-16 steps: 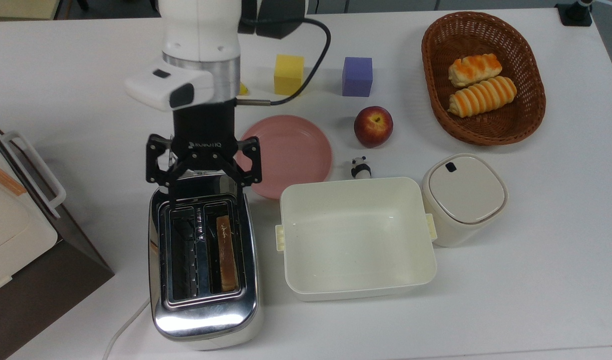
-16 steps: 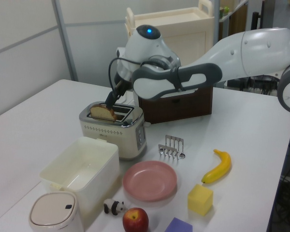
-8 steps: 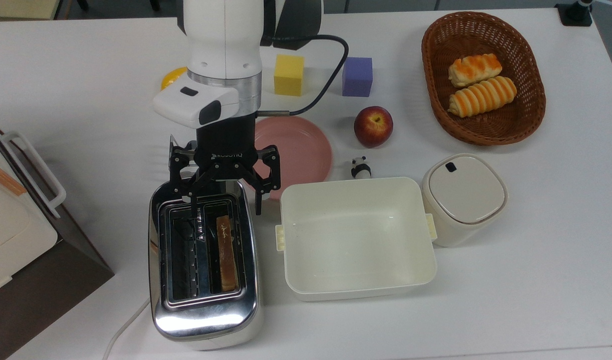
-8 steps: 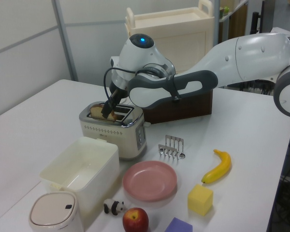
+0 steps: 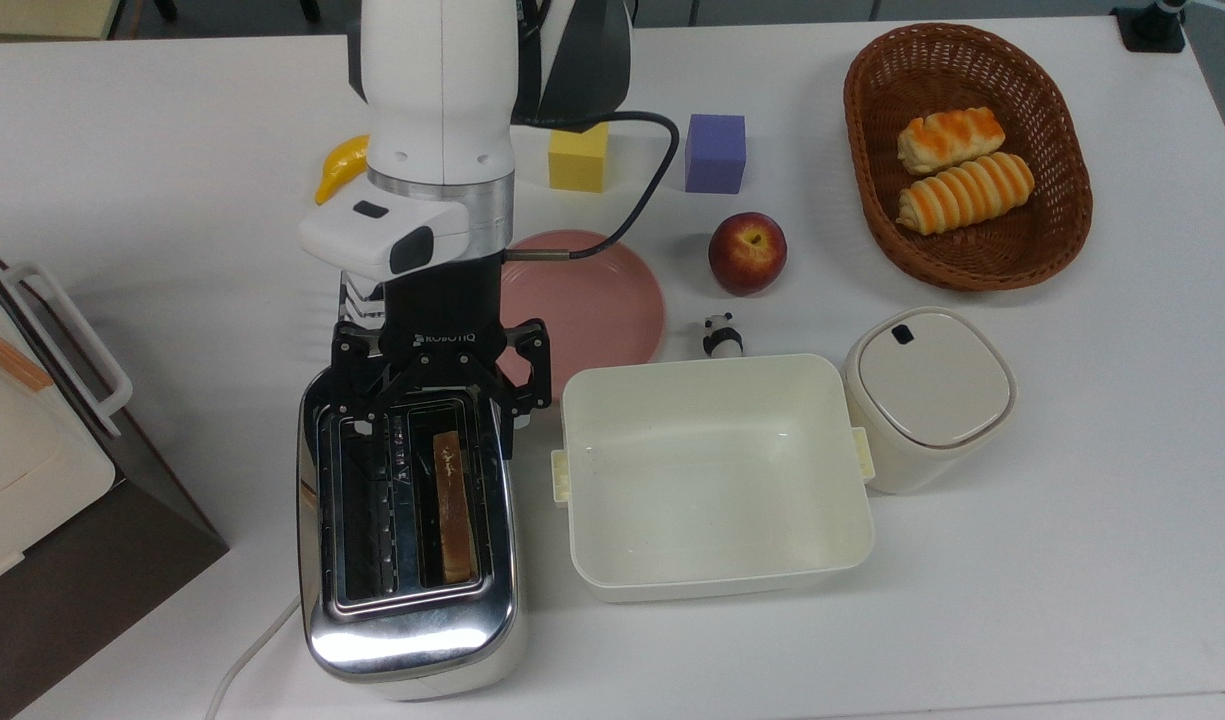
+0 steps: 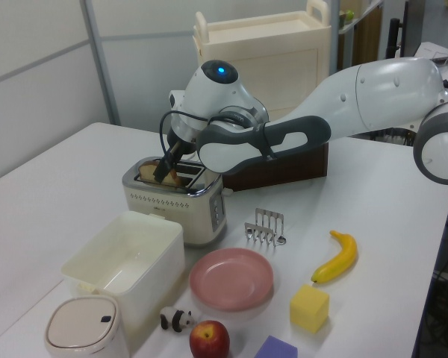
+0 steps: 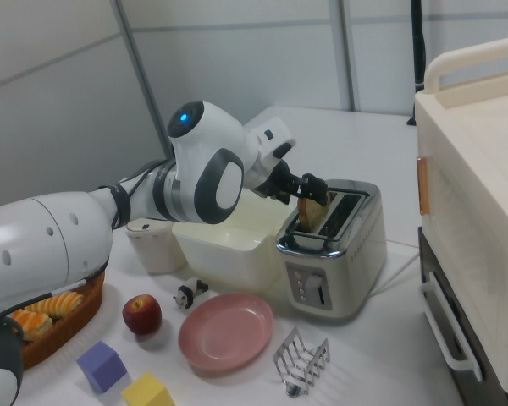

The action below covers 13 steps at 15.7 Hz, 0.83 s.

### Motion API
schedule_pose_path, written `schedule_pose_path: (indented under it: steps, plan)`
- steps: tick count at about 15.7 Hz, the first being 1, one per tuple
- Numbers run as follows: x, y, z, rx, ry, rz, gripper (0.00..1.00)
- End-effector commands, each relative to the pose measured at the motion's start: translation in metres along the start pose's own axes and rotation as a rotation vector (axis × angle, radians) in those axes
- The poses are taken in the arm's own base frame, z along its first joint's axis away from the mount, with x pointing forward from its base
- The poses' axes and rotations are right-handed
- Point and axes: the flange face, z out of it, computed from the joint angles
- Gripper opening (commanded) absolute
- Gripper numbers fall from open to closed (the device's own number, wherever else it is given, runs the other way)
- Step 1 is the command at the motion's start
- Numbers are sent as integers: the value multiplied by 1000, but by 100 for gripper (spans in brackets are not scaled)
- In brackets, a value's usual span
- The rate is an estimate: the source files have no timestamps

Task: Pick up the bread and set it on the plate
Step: 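Lower the gripper and close it on the bread slice's crust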

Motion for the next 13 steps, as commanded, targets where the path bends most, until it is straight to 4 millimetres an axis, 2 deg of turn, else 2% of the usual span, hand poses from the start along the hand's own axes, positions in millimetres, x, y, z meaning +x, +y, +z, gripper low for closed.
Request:
schedule_pose_path:
  steps: [1,2,4,6,7,9,13]
  plan:
    - [5,2,-1,-18,22,-8,88]
    - [5,2,-1,-18,22,-9,79]
    - [5,3,-1,-19,22,-6,43]
    - [5,2,-1,-18,22,-6,22]
    - [4,0,0,-15,20,-6,21]
    - [2,-1,2,-15,14,-9,3]
    - [1,1,3,-24,12,-23,0]
